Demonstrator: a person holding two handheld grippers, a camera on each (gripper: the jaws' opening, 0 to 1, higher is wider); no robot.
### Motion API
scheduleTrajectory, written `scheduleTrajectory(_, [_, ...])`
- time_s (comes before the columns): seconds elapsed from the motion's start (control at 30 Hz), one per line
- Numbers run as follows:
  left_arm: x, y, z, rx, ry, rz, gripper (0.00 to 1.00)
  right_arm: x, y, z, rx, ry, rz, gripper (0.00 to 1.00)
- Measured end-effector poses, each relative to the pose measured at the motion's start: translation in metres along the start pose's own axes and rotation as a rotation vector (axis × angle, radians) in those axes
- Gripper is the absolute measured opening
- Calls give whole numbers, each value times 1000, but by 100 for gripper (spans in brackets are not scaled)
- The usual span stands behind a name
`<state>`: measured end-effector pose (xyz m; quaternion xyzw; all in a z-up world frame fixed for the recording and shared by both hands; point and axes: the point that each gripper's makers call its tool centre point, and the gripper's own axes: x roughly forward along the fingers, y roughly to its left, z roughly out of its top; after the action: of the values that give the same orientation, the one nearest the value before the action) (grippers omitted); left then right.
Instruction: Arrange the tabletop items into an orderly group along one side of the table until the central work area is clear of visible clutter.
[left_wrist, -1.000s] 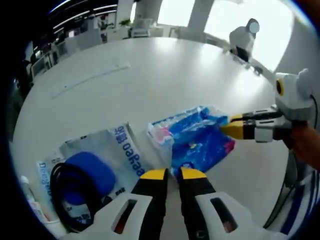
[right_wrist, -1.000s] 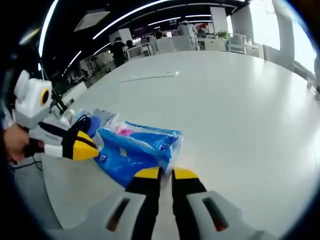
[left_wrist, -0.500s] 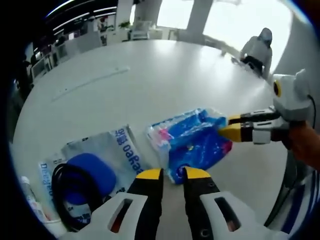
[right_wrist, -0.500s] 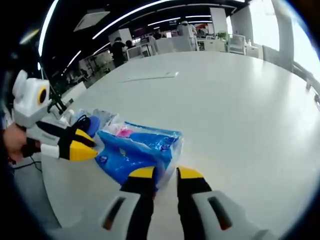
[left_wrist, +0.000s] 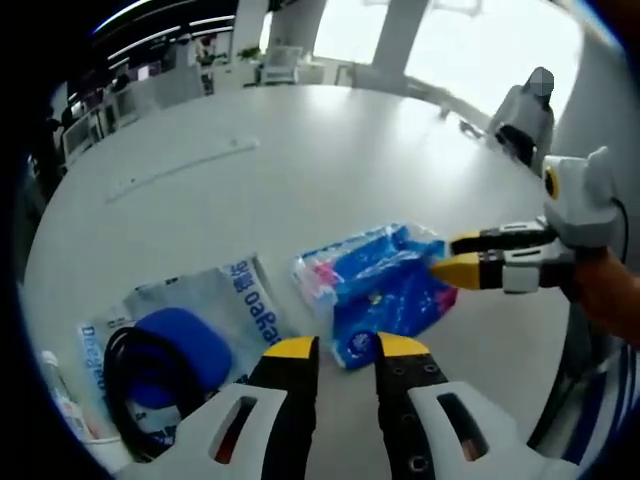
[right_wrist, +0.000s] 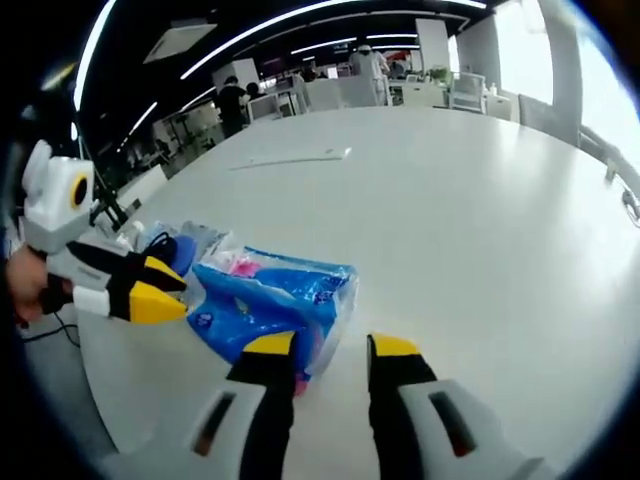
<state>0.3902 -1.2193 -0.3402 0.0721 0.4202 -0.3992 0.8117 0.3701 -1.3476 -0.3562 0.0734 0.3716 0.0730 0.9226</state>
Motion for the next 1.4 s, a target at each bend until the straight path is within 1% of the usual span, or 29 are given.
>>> scheduleTrajectory(0.4, [-7,-4,10,25,-34,-34,29,-10,-2,10,3,-31,-29,32])
scheduleTrajectory(0.57, [-12,-1,14,36,-42,-34,32,-16,-1,15,14,-49,-38,35])
scheduleTrajectory(0.77, [-21,4,21,42,-63,-37,34,-21,1,20,10,-60,-44,36])
scheduleTrajectory(1.07, [-33,9,29,62,-88,-43,38,-28,9,33,-5,-84,-43,37])
scheduleTrajectory(1.17, [-37,9,31,65,-101,-53,41,-30,12,39,-9,-97,-43,38])
scheduleTrajectory(1.27, [-40,10,31,75,-102,-56,43,-32,16,43,-14,-108,-39,40])
scheduleTrajectory(1.33, [-42,9,32,80,-107,-74,47,-32,18,44,-16,-109,-38,42])
scheduleTrajectory(1.4, [-45,11,33,84,-112,-75,49,-32,20,47,-23,-113,-38,43])
